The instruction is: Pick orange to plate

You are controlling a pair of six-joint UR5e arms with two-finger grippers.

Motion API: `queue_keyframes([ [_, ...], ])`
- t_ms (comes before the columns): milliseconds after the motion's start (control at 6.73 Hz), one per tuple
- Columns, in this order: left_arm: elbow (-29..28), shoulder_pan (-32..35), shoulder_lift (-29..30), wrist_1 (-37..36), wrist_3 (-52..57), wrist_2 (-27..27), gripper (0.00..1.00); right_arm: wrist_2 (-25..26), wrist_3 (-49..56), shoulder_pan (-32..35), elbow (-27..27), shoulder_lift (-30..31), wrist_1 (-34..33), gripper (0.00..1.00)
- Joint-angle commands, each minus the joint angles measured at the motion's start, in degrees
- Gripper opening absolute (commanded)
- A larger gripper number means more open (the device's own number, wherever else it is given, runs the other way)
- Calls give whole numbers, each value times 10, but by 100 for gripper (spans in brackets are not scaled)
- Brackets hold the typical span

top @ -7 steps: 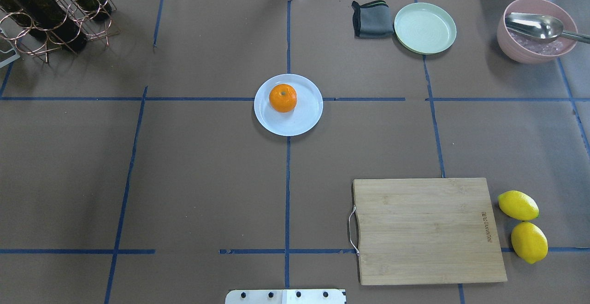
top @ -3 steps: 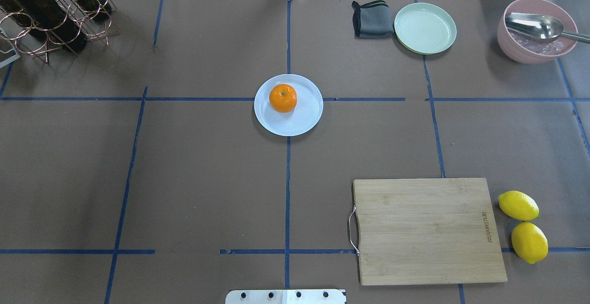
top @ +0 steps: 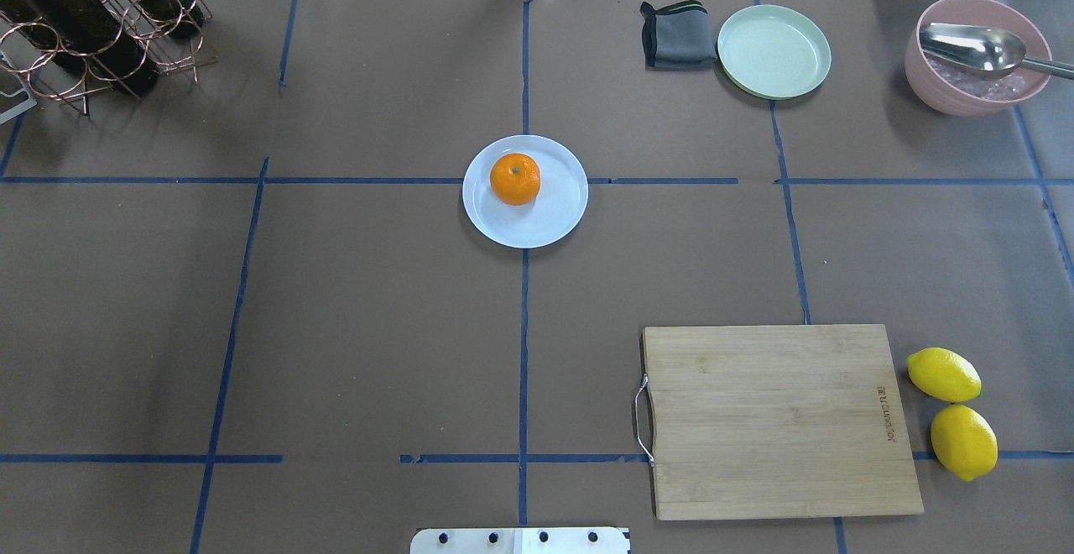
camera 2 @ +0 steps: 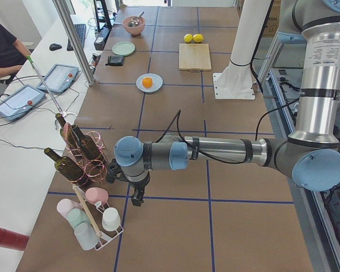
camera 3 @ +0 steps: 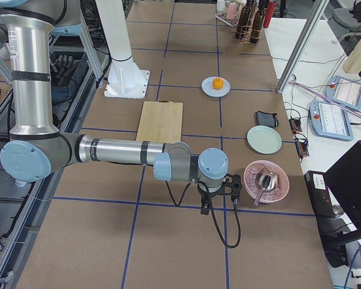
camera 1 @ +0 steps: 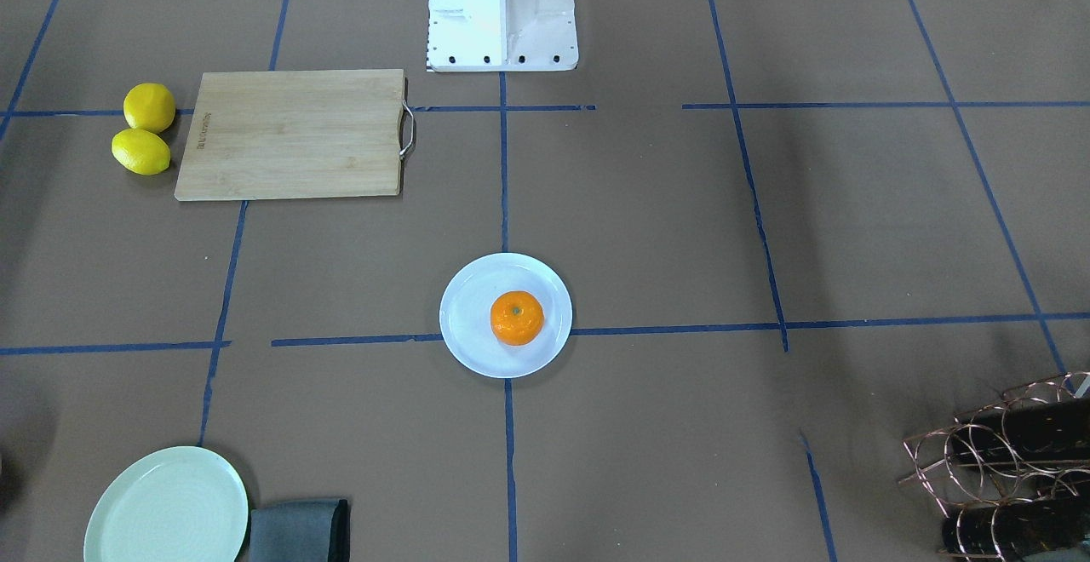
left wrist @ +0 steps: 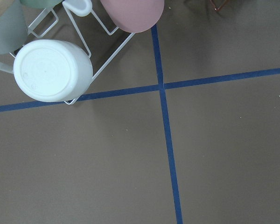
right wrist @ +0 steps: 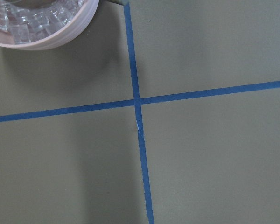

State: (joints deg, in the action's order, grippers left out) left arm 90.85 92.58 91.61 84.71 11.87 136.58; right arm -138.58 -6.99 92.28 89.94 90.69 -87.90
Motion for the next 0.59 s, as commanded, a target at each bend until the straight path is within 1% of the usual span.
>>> queue_keyframes([
  [0, 0, 3, 1, 0, 0, 0, 100, 1, 0, 0, 0, 0, 0, 100],
  [446, 0, 6, 1, 0, 0, -1, 100, 1, 0, 0, 1, 1, 6, 100],
])
